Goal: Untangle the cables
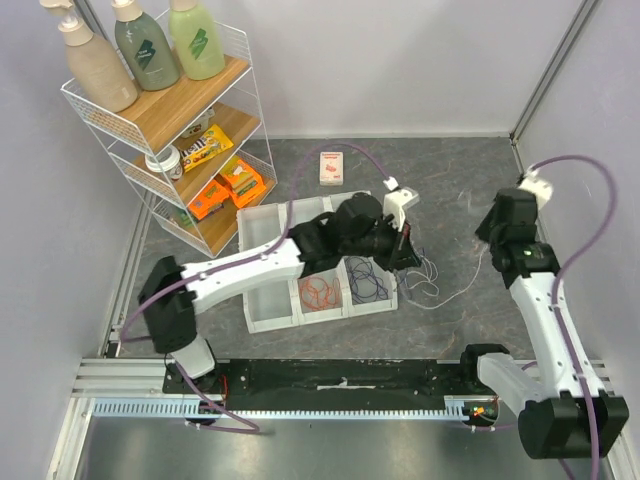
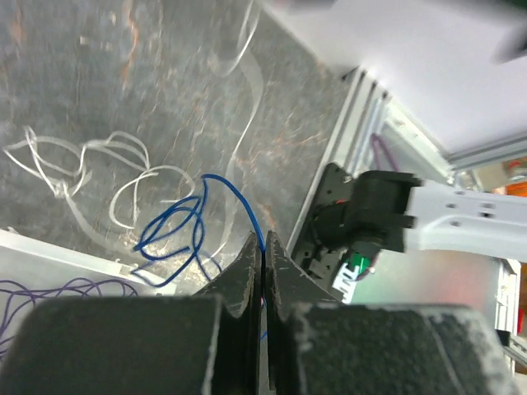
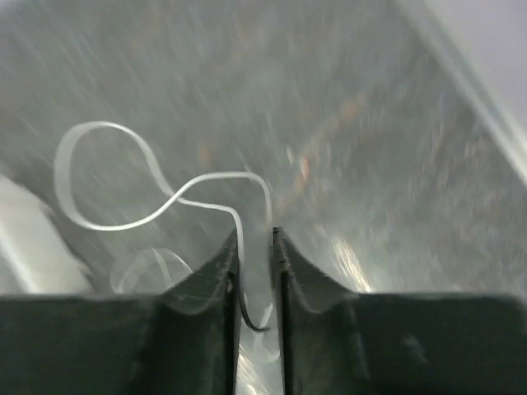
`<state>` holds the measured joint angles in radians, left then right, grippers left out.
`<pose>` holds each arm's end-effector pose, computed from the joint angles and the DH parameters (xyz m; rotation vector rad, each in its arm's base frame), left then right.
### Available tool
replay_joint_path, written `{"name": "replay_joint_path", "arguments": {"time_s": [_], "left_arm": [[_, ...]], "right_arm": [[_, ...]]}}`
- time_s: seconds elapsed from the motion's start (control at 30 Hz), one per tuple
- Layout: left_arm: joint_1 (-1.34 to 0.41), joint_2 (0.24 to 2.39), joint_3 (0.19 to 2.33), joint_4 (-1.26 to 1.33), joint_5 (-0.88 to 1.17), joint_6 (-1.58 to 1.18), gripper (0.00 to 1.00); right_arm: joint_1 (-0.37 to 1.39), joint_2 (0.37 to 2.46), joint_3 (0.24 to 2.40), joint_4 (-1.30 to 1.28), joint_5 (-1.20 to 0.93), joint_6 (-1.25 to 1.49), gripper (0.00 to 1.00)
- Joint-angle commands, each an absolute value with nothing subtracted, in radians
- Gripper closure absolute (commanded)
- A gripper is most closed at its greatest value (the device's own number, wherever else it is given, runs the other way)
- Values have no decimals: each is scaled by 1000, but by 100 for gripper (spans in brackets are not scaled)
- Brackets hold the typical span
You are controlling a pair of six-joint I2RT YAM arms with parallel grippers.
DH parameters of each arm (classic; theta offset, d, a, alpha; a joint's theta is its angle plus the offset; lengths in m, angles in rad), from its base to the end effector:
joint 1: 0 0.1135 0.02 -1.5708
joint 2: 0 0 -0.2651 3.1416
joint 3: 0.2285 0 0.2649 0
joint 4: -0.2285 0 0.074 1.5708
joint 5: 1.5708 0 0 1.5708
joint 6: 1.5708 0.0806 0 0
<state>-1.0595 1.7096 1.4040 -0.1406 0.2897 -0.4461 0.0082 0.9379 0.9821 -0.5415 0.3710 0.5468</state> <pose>0.2036 -0.4100 0.2904 0.8650 2.0553 -1.1931 0.2496 -0.0272 0.3275 0.7546 1.8864 -0.0353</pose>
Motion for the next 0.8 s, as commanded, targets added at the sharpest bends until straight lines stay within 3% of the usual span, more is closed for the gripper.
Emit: {"name": "replay_joint_path", "arguments": {"time_s": [0.0, 0.07, 0.17, 0.27, 0.3, 0.47, 0.6, 0.77], "left_arm": [[-1049, 1540, 1370, -110, 316, -383, 98], [-1043, 1494, 1344, -109, 342, -383, 98], [-1022, 1416, 1287, -88, 373, -406, 98], [-976, 1335, 1204, -11, 446, -460, 98], [-953, 1316, 1177, 12, 487, -484, 98], [-850, 1229, 1063, 150, 659, -590, 98], [-821, 1177, 1025, 186, 739, -626, 98], [-811, 1135, 994, 224, 794, -676, 98]], "right_arm": [[6, 940, 820, -607, 189, 532, 62], [6, 948, 793, -618, 137, 517, 35], [6, 934, 799, -630, 19, 470, 25], [5, 878, 813, -601, -205, 390, 4], [6, 862, 830, -601, -268, 377, 3], [80, 798, 868, -517, -598, 356, 11], [135, 709, 793, -271, -828, 457, 14], [248, 692, 710, -40, -835, 557, 22]]}}
